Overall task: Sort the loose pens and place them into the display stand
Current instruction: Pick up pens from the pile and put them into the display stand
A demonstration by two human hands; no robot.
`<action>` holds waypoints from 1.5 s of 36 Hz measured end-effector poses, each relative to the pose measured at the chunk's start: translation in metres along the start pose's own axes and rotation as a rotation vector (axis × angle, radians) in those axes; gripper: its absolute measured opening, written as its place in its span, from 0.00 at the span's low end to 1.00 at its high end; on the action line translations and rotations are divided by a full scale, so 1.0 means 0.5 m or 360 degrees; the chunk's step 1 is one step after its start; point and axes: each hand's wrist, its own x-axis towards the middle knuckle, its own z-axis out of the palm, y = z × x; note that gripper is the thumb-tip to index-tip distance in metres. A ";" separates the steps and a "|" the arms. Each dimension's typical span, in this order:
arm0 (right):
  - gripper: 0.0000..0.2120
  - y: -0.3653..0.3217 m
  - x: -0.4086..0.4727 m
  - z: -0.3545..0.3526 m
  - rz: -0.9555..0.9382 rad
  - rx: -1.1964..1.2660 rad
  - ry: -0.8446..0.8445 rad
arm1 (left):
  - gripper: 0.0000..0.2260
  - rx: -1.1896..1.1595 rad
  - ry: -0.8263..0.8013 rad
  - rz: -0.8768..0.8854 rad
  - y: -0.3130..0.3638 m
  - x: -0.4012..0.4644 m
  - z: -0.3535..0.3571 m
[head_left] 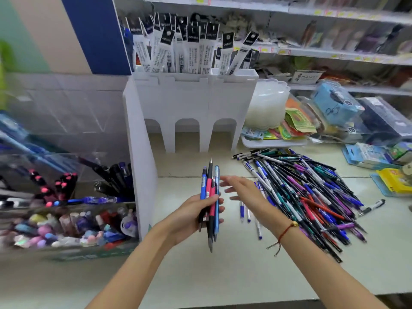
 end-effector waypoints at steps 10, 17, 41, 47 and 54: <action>0.21 -0.114 -0.125 0.146 -0.0139 0.0496 0.0097 | 0.06 0.0280 -0.0178 0.0067 0.058 -0.175 -0.097; 0.13 -0.188 -0.212 0.305 -0.0218 0.0565 0.0206 | 0.07 0.0204 -0.0245 0.0087 0.086 -0.326 -0.210; 0.14 -0.427 -0.162 0.530 -0.1142 0.0517 0.0909 | 0.05 -0.0272 0.0200 0.0595 0.177 -0.501 -0.515; 0.14 -0.462 -0.103 0.561 -0.1413 -0.0336 0.0980 | 0.06 -0.0320 0.0041 0.0538 0.166 -0.508 -0.537; 0.10 -0.458 -0.060 0.576 -0.1366 -0.0887 0.0872 | 0.12 -0.0371 -0.0032 0.0553 0.168 -0.508 -0.544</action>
